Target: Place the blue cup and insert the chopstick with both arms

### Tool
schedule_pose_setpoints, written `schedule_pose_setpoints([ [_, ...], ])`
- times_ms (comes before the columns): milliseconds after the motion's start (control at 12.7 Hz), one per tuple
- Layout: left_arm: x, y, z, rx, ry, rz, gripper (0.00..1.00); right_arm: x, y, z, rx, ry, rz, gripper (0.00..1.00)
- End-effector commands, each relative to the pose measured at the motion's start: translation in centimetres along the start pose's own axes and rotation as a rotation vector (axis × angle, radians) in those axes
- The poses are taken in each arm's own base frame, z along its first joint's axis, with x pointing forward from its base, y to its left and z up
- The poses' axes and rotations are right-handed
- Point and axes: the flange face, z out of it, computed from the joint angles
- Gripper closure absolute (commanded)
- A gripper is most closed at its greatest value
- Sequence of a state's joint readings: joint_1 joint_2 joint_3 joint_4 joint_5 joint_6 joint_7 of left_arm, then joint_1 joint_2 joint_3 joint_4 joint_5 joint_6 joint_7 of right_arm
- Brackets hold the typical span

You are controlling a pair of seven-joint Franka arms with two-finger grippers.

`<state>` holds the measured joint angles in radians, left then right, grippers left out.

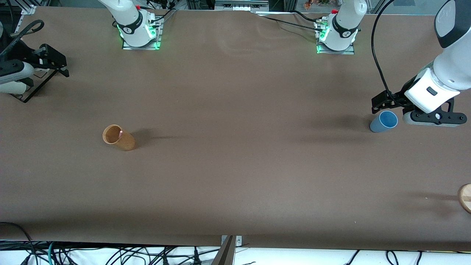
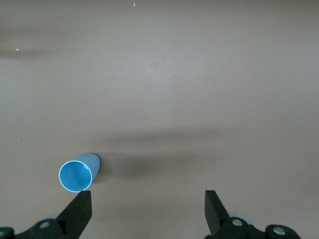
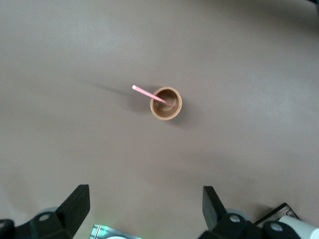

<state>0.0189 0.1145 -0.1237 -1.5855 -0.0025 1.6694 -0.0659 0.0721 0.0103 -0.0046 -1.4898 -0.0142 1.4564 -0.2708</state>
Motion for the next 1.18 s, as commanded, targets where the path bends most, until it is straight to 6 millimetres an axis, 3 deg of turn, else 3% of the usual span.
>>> schedule_pose_setpoints([
  [0,0.5,0.2,-0.6,-0.011,0.005,0.014,0.00,-0.4,-0.1,-0.4,0.005,-0.011,-0.002,0.00],
  [236,0.5,0.1,-0.6,0.023,0.007,0.027,0.00,0.0,-0.4,1.0,0.004,-0.004,-0.012,0.00],
  [471,0.4,0.2,-0.6,0.023,0.009,0.025,0.00,1.2,-0.1,5.1,0.000,0.010,-0.064,0.00],
  [707,0.4,0.2,-0.5,0.023,0.006,0.024,0.00,2.6,-1.4,10.3,-0.007,0.030,-0.113,0.00],
  [864,0.4,0.2,-0.6,0.023,0.008,0.024,0.00,3.3,-1.3,15.0,-0.015,0.051,-0.147,0.00],
  [1099,0.4,0.2,-0.5,0.025,0.005,0.026,0.00,5.1,-1.0,20.3,-0.015,0.052,-0.157,0.00],
])
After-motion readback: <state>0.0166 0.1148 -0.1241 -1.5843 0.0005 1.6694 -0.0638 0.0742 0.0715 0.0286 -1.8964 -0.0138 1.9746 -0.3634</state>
